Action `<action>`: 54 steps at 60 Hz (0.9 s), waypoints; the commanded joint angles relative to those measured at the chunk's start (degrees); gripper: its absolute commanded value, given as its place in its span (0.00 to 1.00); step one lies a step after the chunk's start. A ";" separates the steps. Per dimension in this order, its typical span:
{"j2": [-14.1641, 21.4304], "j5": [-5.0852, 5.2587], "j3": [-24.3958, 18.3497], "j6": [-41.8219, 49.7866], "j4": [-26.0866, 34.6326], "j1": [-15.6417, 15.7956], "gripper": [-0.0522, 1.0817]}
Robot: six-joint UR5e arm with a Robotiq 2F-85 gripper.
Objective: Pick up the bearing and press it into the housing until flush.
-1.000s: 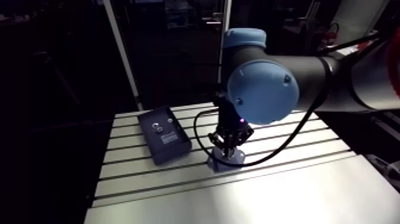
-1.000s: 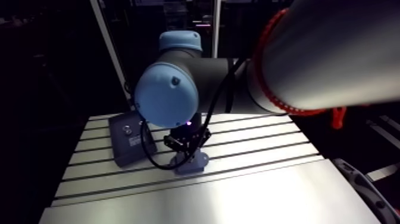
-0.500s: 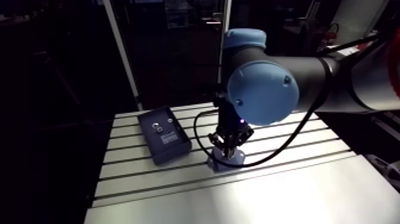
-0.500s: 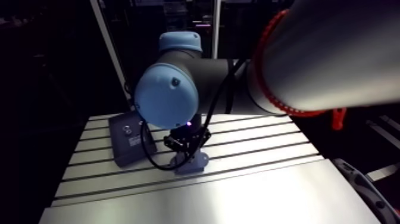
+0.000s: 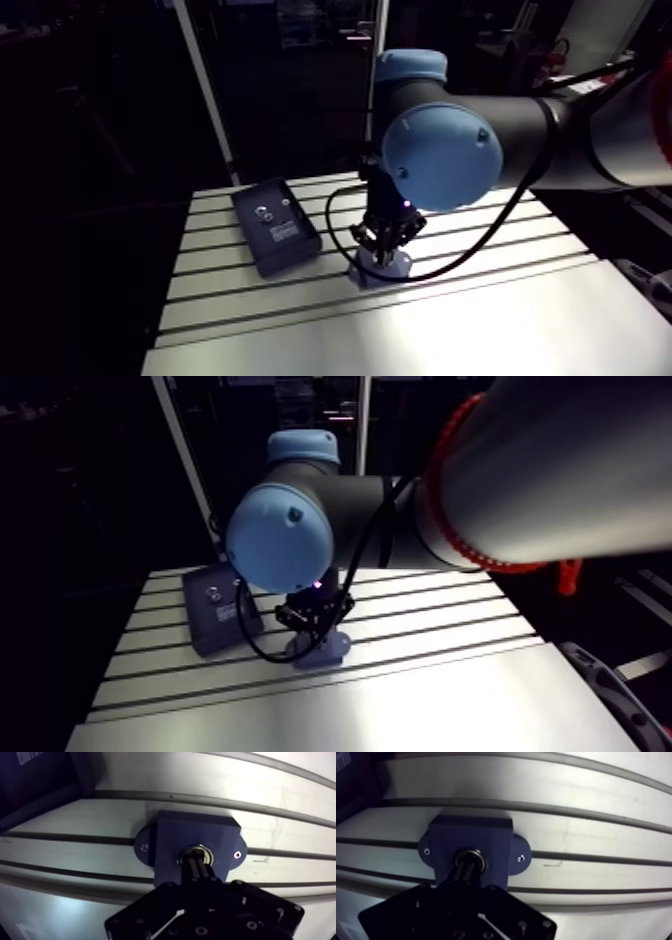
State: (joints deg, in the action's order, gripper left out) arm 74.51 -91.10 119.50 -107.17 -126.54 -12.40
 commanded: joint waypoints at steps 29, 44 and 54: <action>-0.03 0.00 0.17 0.06 0.01 0.00 0.99; -0.03 0.00 0.42 0.06 0.01 0.00 0.99; -0.03 0.00 0.36 0.06 0.01 0.00 0.99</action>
State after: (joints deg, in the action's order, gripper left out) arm 74.49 -91.09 119.49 -107.16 -126.54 -12.40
